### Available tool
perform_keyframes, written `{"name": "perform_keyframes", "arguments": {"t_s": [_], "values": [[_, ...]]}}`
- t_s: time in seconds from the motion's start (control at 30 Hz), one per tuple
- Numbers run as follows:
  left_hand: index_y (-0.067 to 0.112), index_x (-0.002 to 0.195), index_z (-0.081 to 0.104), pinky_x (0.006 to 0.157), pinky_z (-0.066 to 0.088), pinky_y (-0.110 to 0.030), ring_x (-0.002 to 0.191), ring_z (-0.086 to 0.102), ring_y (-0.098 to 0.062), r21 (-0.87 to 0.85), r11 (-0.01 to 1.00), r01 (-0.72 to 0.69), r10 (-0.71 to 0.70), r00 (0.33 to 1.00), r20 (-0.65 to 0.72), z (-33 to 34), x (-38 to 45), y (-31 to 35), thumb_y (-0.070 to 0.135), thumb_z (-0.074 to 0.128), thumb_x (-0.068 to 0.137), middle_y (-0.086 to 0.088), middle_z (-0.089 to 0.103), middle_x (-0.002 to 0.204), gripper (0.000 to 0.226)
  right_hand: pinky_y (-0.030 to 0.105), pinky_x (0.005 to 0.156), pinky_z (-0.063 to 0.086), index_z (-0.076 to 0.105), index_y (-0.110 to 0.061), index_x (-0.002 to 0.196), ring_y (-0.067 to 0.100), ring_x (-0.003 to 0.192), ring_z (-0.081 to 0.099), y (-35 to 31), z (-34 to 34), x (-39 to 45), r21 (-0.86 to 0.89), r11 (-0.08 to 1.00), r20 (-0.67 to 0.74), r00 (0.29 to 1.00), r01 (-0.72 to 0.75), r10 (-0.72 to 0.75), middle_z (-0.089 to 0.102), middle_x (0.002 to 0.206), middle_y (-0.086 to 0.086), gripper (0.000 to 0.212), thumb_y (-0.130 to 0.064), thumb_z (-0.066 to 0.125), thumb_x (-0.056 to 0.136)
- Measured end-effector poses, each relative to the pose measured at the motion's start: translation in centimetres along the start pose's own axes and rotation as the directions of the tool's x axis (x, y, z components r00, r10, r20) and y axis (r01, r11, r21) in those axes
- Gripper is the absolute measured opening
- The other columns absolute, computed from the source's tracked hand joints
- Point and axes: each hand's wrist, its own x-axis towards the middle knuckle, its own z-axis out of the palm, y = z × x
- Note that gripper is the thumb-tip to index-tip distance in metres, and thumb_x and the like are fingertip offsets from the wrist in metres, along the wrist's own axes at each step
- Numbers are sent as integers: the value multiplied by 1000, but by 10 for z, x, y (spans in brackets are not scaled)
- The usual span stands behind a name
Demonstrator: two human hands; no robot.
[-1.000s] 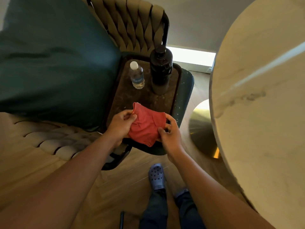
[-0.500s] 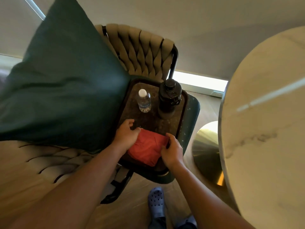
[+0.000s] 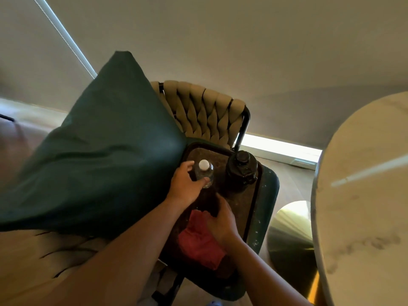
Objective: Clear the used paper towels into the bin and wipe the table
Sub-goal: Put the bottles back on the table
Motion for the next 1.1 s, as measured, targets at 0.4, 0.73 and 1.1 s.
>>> {"name": "perform_keyframes", "arguments": {"t_s": [0.4,0.73,1.1], "values": [[29,144,44,111,43,-38,135,46,-19,49,997,-58,54,996,75,3,28,-3,20,91,68,2,48,145,90,24,102,47,40,-4,139,12,116,59,-25,41,62,158,970,-235,961,183,-143,58,127,4,55,1,62,89],[24,134,54,94,46,-24,120,56,-11,62,986,-157,151,984,97,4,39,-8,19,90,70,6,62,129,73,32,89,53,58,-22,116,12,102,65,-9,52,95,131,982,-317,945,133,-85,68,110,-6,24,-23,66,93],[25,129,60,83,49,-17,110,62,-10,133,958,-254,253,967,19,2,31,-12,28,88,73,6,67,120,63,-2,69,36,53,-35,106,-13,83,53,-7,56,90,113,981,-355,928,160,-111,57,93,-24,20,-20,62,97]]}}
